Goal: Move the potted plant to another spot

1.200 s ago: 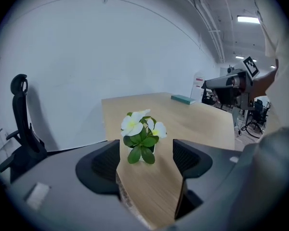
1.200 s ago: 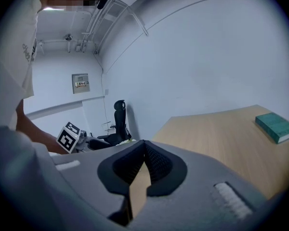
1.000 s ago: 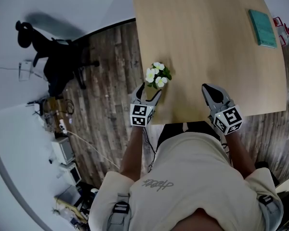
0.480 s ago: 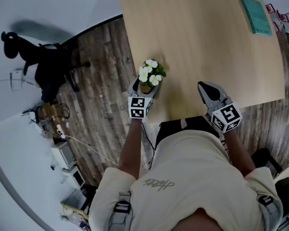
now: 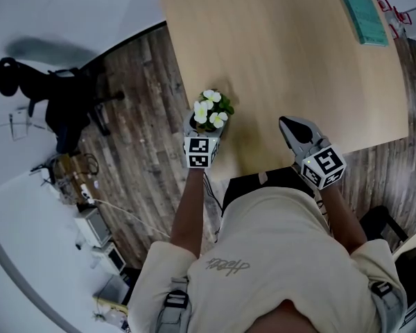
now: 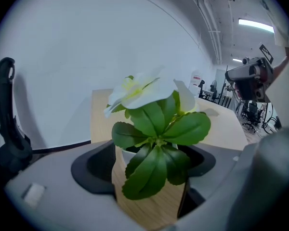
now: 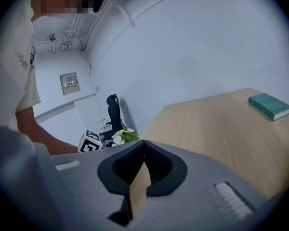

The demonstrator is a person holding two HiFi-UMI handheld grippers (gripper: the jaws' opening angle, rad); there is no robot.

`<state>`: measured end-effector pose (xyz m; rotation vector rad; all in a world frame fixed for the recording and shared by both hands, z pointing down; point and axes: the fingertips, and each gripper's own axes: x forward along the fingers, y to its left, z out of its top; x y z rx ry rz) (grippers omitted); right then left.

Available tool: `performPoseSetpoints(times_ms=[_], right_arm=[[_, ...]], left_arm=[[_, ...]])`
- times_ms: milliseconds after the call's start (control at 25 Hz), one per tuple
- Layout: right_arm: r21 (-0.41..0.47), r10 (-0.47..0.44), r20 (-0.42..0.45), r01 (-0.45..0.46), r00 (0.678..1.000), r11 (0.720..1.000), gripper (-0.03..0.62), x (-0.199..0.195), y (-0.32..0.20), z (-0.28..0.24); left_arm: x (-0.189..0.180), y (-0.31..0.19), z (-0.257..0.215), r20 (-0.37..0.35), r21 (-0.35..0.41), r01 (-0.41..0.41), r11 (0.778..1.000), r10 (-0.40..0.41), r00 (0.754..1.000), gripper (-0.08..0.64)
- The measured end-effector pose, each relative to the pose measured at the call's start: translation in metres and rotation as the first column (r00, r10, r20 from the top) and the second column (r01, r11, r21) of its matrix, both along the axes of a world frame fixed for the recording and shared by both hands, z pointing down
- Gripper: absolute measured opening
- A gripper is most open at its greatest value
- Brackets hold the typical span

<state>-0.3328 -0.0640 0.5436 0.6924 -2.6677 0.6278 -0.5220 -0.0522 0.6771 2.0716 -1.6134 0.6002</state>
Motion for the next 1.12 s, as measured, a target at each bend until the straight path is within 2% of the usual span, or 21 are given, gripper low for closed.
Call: performPoseSetpoints(times_ms=[320, 560, 760, 1120], right_arm=[[-0.008, 0.035, -0.002, -0.035, 0.999, 0.999, 0.003, 0.008, -0.017, 0.003], [-0.004, 0.066, 0.001, -0.066, 0.998, 0.998, 0.003, 0.020, -0.025, 0.003], [-0.005, 0.062, 0.006, -0.062, 0.998, 0.998, 0.003, 0.021, -0.022, 0.002], [0.017, 0.023, 0.037, -0.024, 0.999, 1.000, 0.003, 0.015, -0.017, -0.008]], left_arm=[[0.006, -0.013, 0.006, -0.013, 0.010, -0.007, 1.000, 0.007, 1.000, 0.404], [0.012, -0.019, 0.007, -0.004, 0.023, -0.021, 0.999, 0.021, 1.000, 0.365], [0.012, -0.019, 0.008, -0.007, 0.019, -0.023, 1.000, 0.023, 1.000, 0.365], [0.004, 0.002, -0.009, 0.008, 0.024, 0.024, 0.999, -0.024, 1.000, 0.365]])
